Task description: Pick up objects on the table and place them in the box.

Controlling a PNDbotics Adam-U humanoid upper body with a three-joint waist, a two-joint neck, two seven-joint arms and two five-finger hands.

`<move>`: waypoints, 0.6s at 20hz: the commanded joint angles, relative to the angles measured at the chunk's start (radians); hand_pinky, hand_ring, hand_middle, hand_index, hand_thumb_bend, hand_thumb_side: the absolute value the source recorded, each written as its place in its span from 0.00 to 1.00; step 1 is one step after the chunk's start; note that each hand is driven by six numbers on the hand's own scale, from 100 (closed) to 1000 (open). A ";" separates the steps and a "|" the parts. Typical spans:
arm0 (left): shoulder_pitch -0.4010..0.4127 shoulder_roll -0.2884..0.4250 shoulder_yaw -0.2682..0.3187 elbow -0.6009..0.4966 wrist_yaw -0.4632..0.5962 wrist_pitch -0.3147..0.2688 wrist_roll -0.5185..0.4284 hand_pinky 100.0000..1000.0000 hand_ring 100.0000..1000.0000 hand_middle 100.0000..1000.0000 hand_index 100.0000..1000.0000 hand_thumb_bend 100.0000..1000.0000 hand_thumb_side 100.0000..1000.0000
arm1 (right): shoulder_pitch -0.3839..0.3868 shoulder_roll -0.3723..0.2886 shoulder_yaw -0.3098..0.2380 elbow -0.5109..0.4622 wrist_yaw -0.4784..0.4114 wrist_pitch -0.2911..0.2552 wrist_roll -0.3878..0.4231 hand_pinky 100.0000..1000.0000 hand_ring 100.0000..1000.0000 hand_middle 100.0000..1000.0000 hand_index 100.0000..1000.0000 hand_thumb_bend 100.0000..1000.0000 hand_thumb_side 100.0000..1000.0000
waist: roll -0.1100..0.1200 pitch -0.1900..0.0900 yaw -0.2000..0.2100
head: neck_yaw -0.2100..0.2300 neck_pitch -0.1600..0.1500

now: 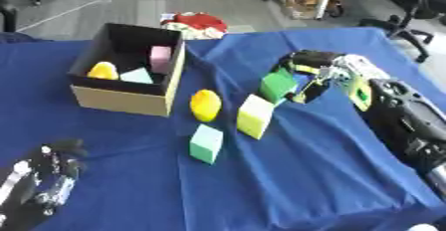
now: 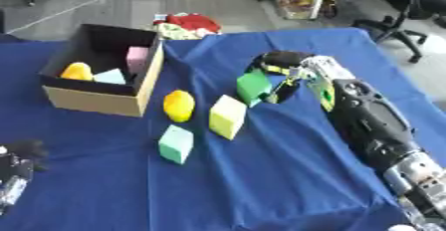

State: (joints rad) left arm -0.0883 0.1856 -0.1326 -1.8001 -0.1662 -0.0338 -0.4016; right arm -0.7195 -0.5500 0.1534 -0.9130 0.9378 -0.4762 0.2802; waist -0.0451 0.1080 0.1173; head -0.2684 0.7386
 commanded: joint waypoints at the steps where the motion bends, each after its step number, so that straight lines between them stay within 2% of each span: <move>1: -0.005 0.010 0.002 -0.015 0.008 0.002 0.002 0.71 0.58 0.62 0.80 0.00 0.41 | -0.050 -0.019 -0.042 -0.041 -0.028 0.026 -0.039 0.77 0.64 0.29 0.46 0.13 0.00 | -0.002 -0.029 0.000 | -0.002 -0.002; 4: -0.004 0.009 0.001 -0.015 0.009 0.002 0.001 0.71 0.58 0.62 0.80 0.00 0.41 | -0.108 -0.002 -0.065 -0.061 -0.054 0.053 -0.056 0.77 0.62 0.29 0.45 0.11 0.00 | -0.002 -0.031 0.000 | -0.001 -0.001; 7: -0.003 0.007 -0.001 -0.015 0.010 0.002 -0.001 0.71 0.58 0.62 0.80 0.00 0.41 | -0.178 0.042 -0.079 -0.058 -0.065 0.069 -0.069 0.77 0.61 0.28 0.45 0.08 0.00 | 0.001 -0.032 0.003 | -0.002 0.000; 10: -0.003 0.002 -0.004 -0.015 0.012 0.001 -0.003 0.71 0.58 0.62 0.80 0.00 0.41 | -0.243 0.121 -0.086 -0.033 -0.066 0.072 -0.069 0.77 0.60 0.28 0.45 0.00 0.00 | 0.007 -0.033 0.009 | -0.009 -0.001; 12: -0.003 -0.001 -0.008 -0.015 0.014 0.001 -0.006 0.71 0.58 0.62 0.80 0.00 0.41 | -0.279 0.179 -0.083 -0.011 -0.060 0.068 -0.060 0.77 0.61 0.29 0.45 0.00 0.00 | 0.013 -0.033 0.016 | -0.016 -0.001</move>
State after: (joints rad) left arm -0.0863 0.1841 -0.1380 -1.8001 -0.1592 -0.0325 -0.4045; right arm -0.9700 -0.3853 0.0797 -0.9251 0.8794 -0.4087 0.2172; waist -0.0446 0.1044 0.1361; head -0.2784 0.7387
